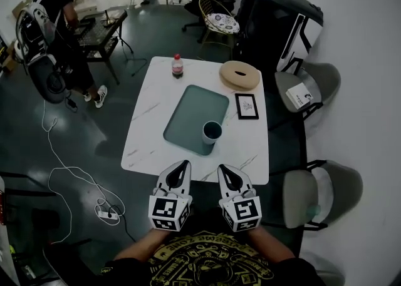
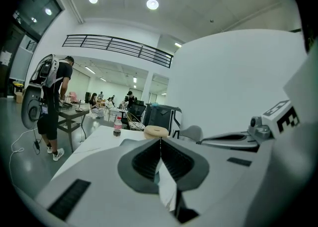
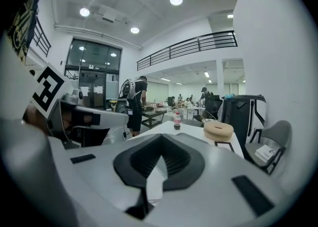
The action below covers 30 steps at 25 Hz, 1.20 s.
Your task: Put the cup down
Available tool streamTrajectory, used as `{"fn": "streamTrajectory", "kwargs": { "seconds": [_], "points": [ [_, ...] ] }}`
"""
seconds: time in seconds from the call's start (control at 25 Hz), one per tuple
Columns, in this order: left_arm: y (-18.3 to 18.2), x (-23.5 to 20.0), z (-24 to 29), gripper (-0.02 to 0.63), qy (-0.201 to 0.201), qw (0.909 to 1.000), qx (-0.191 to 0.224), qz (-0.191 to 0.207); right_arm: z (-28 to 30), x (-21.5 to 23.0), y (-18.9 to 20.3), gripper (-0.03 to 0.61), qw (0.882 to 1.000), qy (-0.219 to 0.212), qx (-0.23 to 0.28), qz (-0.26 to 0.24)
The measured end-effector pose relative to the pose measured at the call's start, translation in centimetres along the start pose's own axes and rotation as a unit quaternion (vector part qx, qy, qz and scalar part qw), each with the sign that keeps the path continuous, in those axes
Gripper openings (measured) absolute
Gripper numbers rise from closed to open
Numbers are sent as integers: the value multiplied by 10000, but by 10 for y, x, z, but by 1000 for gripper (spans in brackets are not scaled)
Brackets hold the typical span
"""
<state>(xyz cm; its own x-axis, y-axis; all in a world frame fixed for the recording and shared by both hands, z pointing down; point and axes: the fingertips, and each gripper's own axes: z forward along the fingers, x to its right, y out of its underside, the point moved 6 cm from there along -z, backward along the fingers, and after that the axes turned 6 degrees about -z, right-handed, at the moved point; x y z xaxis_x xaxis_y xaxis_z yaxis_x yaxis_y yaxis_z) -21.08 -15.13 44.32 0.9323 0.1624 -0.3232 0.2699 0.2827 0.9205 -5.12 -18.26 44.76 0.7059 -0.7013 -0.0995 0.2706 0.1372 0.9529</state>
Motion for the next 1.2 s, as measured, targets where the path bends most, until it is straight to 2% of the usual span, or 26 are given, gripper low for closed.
{"fn": "streamTrajectory", "kwargs": {
  "seconds": [0.36, 0.6, 1.2],
  "points": [
    [5, 37, -9, 12, -2, 9999, 0, 121, -30, 13, -5, 6, 9999, -98, 117, -30],
    [20, 81, -21, 12, -19, 9999, -58, 132, -69, 25, 12, 6, 9996, -270, 74, -1],
    [68, 167, -95, 11, -806, 9967, -67, 113, -158, 17, 43, 6, 9940, -1073, 165, 159]
  ]
}}
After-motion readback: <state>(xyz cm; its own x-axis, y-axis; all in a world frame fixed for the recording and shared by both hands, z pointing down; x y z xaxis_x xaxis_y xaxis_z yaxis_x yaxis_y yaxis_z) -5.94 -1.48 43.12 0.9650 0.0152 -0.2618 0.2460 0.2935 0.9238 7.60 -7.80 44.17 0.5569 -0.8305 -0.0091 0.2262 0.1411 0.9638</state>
